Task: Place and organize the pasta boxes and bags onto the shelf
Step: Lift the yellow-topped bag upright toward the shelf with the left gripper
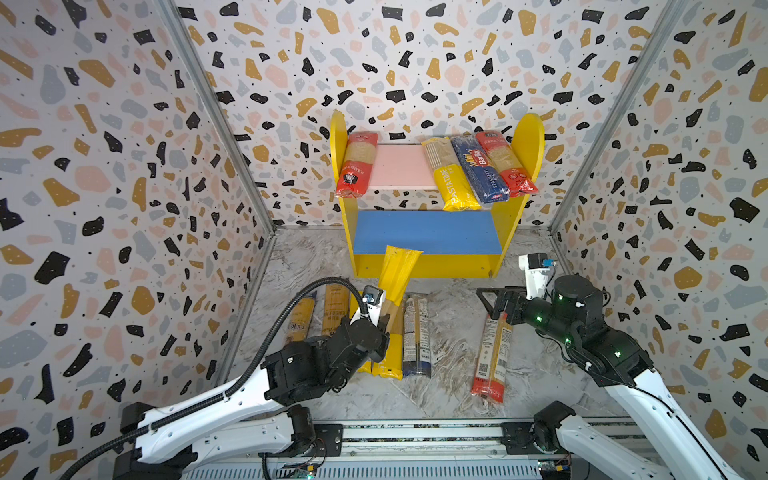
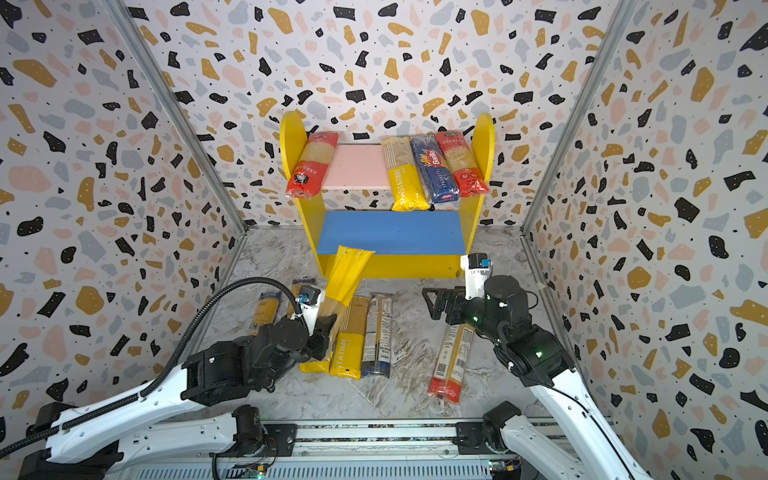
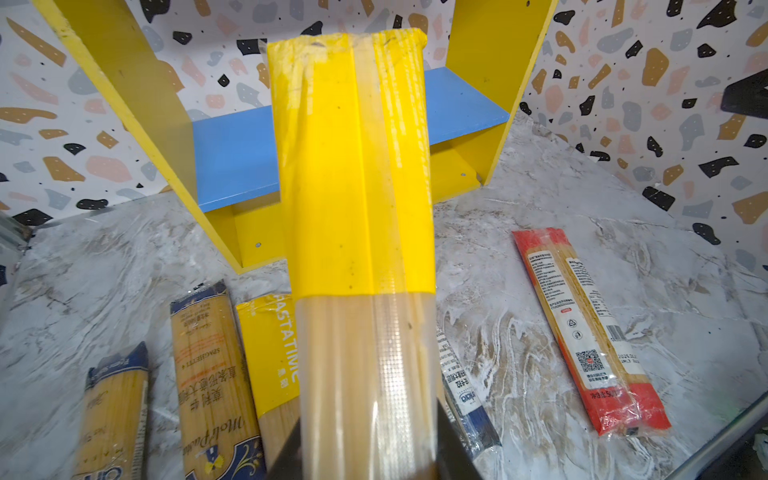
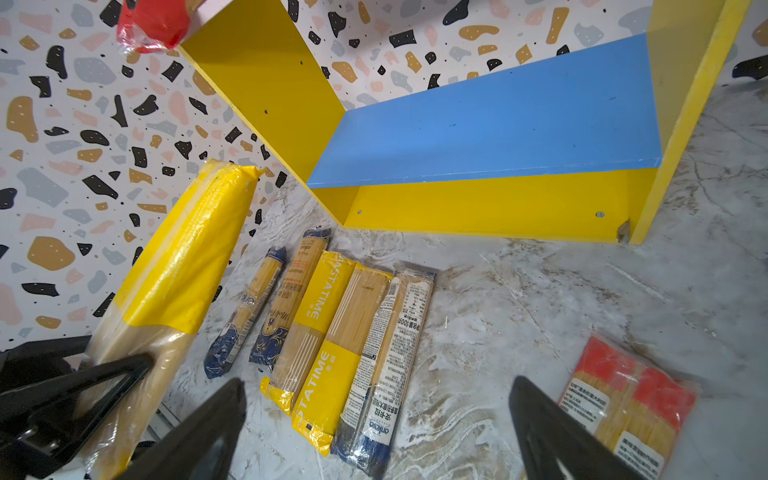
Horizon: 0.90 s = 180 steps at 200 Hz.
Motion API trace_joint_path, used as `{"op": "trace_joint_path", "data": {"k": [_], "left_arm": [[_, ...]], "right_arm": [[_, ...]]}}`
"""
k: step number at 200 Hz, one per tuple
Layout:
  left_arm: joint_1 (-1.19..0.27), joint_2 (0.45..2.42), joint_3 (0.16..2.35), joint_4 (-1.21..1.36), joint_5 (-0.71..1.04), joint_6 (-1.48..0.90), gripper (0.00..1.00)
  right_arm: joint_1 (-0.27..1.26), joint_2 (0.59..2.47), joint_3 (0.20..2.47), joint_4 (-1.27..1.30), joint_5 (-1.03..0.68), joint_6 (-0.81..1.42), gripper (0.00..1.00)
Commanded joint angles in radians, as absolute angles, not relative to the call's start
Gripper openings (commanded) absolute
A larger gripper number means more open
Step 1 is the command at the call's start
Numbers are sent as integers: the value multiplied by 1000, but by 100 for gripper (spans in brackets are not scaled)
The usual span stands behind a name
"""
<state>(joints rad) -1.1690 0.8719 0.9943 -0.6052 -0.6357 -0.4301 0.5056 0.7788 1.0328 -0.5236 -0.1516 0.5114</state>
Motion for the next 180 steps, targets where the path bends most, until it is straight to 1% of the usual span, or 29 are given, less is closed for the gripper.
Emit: {"op": "trace_joint_path", "data": {"k": [1, 56, 86, 130, 180], "left_arm": [[-1170, 833, 1088, -509, -710, -403, 0], [-1170, 831, 1202, -505, -719, -346, 0], [-1170, 864, 1278, -499, -726, -306, 0], [-1172, 983, 1428, -470, -775, -201, 0], [-1159, 1168, 1649, -405, -867, -30, 0]], "right_arm": [[503, 777, 1081, -511, -171, 500, 99], [503, 789, 1094, -473, -197, 494, 99], [504, 790, 1088, -460, -204, 490, 99], [505, 798, 1084, -439, -214, 486, 99], [505, 811, 1097, -418, -221, 471, 99]]}}
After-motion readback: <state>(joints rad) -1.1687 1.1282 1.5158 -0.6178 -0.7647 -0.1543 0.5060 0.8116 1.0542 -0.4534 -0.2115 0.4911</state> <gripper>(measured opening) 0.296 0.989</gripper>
